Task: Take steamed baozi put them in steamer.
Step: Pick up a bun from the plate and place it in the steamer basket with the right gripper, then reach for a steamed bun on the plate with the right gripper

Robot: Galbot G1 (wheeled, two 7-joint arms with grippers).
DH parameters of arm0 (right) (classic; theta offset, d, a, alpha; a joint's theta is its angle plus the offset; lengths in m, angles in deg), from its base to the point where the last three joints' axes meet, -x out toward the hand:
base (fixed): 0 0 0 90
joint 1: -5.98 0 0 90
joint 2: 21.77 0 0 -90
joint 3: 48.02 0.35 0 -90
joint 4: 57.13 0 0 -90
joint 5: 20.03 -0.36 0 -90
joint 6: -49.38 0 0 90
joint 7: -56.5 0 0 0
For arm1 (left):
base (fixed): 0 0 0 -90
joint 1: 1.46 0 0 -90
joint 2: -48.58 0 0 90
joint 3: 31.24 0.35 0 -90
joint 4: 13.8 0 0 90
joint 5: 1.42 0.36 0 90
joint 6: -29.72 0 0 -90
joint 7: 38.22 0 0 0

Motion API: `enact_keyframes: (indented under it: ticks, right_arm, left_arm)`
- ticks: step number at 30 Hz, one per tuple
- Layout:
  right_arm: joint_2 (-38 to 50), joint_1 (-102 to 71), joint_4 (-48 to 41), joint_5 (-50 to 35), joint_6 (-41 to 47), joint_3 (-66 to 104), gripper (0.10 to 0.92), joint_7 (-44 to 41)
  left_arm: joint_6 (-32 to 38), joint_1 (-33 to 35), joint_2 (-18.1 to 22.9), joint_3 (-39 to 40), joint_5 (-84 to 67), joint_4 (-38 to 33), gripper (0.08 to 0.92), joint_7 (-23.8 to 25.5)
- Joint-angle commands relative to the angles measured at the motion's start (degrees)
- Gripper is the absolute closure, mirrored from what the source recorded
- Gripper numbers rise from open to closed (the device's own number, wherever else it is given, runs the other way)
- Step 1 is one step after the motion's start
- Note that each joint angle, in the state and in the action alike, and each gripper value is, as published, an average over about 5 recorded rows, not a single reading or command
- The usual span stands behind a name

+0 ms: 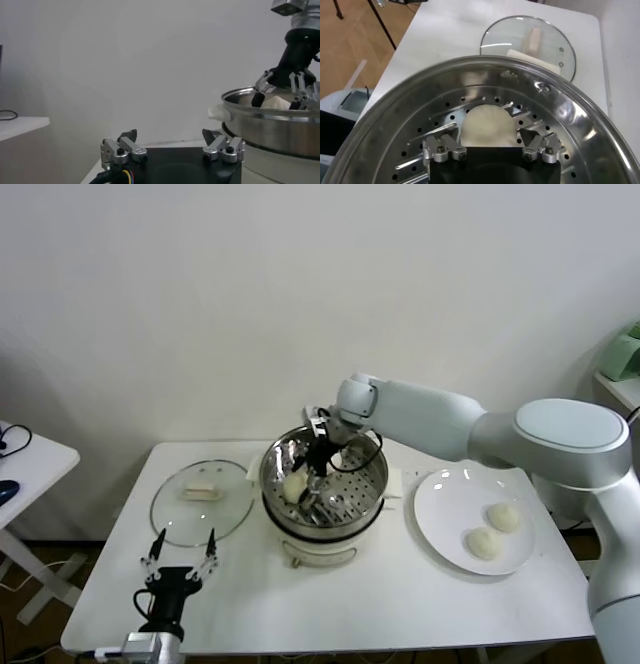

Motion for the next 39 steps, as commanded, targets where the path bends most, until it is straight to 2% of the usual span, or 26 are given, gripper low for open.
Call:
enact_keyframes:
  ticks: [1, 8, 18, 23, 29, 39]
  right_arm:
    - [1.0, 0.7, 1.2, 0.4, -0.2, 0.4, 0.203, -0.3]
    - [5.9, 6.6, 4.9, -0.5, -0.9, -0.4, 0.203, -2.1]
    - [20.7, 19.0, 14.6, 0.6, -3.8, -3.2, 0.203, -8.1]
    - [28.9, 21.8, 18.8, 8.0, -6.1, -5.3, 0.203, -12.8]
    - [39.3, 17.3, 22.2, 17.8, -7.3, -4.5, 0.203, -13.4]
    - [46.8, 4.1, 18.3, 30.7, -9.4, 0.6, 0.203, -13.0]
  left_arm:
    - [0.0, 0.0, 0.0, -0.2, -0.1, 0.2, 0.177, 0.0]
    - [0.0, 0.0, 0.0, -0.3, -0.1, 0.3, 0.177, -0.1]
    - [-0.3, -1.0, -0.1, -0.4, 0.0, 1.5, 0.177, -0.1]
    - [-0.4, -1.4, -0.2, -0.6, -0.5, 1.9, 0.177, -0.2]
    - [-1.2, -1.0, 0.1, -1.3, -0.7, -1.8, 0.177, -0.4]
    - [-1.8, -0.3, 0.3, -1.6, -0.6, -3.0, 0.177, -0.4]
